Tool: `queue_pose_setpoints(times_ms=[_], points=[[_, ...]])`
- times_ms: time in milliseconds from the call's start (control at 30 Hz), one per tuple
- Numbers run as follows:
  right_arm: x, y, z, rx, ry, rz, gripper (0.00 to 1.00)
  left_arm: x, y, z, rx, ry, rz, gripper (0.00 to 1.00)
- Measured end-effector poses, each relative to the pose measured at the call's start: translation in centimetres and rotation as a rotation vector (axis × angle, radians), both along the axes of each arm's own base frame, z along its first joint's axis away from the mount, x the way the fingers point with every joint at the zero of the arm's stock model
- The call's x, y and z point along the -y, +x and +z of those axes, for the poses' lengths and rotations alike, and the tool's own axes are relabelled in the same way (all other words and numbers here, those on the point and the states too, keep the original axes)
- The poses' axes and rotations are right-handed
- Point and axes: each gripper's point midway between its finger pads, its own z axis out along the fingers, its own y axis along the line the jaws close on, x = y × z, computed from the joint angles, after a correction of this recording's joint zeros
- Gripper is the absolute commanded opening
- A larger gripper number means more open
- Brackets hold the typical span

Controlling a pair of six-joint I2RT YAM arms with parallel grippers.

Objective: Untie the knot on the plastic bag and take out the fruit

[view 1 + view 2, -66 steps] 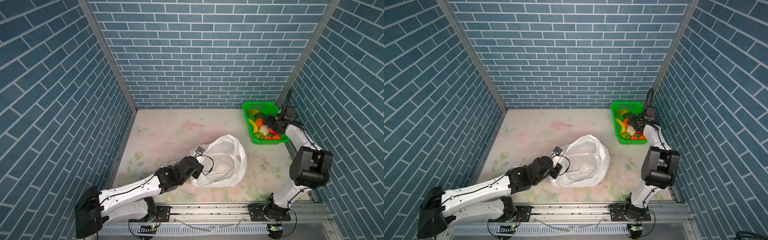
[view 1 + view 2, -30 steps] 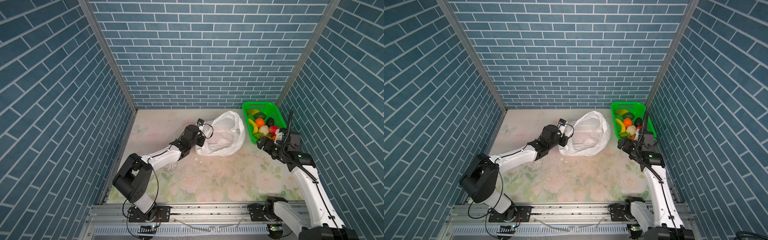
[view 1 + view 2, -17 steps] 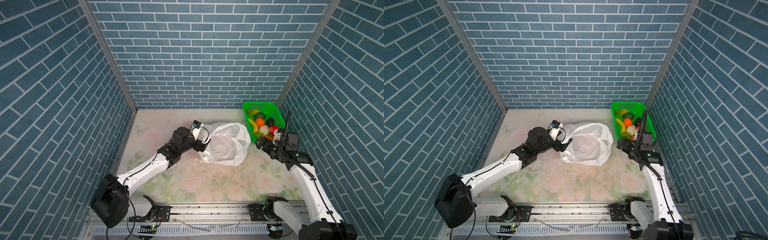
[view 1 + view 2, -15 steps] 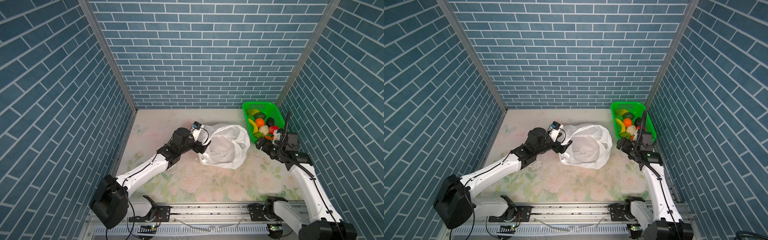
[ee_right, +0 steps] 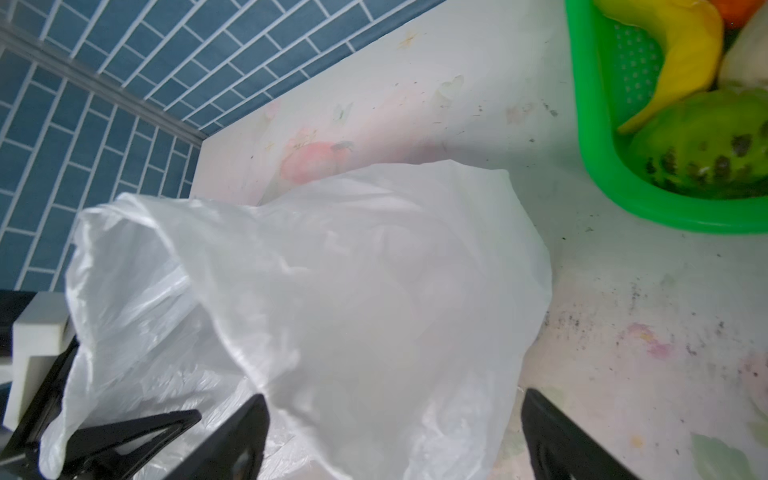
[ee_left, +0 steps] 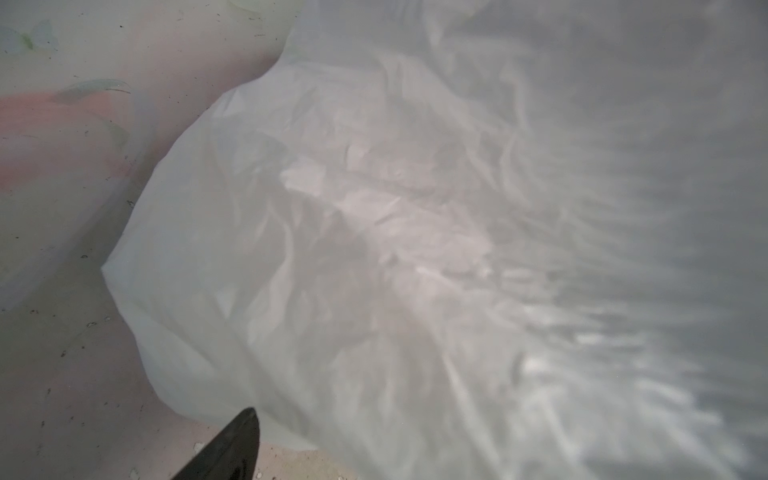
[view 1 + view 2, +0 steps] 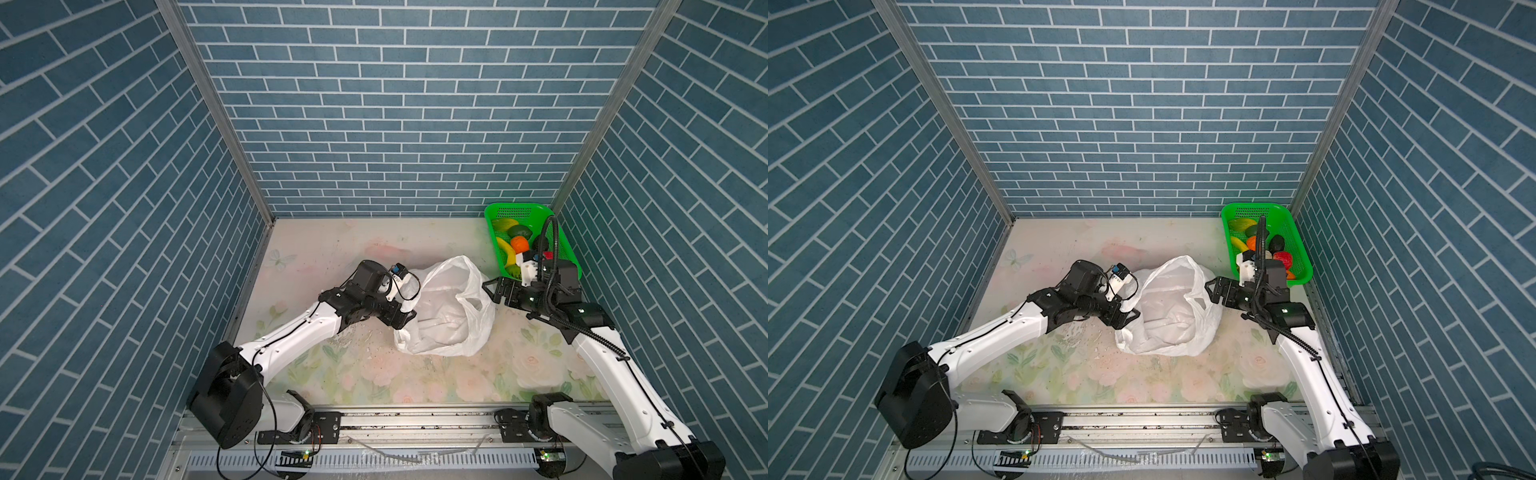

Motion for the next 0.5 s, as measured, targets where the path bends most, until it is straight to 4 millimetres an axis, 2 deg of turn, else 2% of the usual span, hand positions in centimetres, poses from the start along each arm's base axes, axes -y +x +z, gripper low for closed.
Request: queue_pose_setpoints(times_ms=[167, 233, 400, 500], points=[[-2.7, -0.3, 1.6, 0.055, 0.003, 0.144, 0.94, -0.1, -0.6, 0.4, -0.009, 0.025, -0.042, 0.88], [-3.1, -0.1, 1.7, 0.069, -0.017, 0.166, 0.94, -0.2, -0.8, 0.2, -0.018, 0.037, -0.053, 0.88], [-3.3, 2.0, 1.4, 0.096, -0.126, 0.172, 0.94, -0.3, -1.5, -0.6, -0.044, 0.063, -0.093, 0.87], [-3.8, 3.5, 2.1, 0.138, -0.199, 0.201, 0.96, -0.2, -1.8, -0.8, -0.055, 0.076, -0.125, 0.87]])
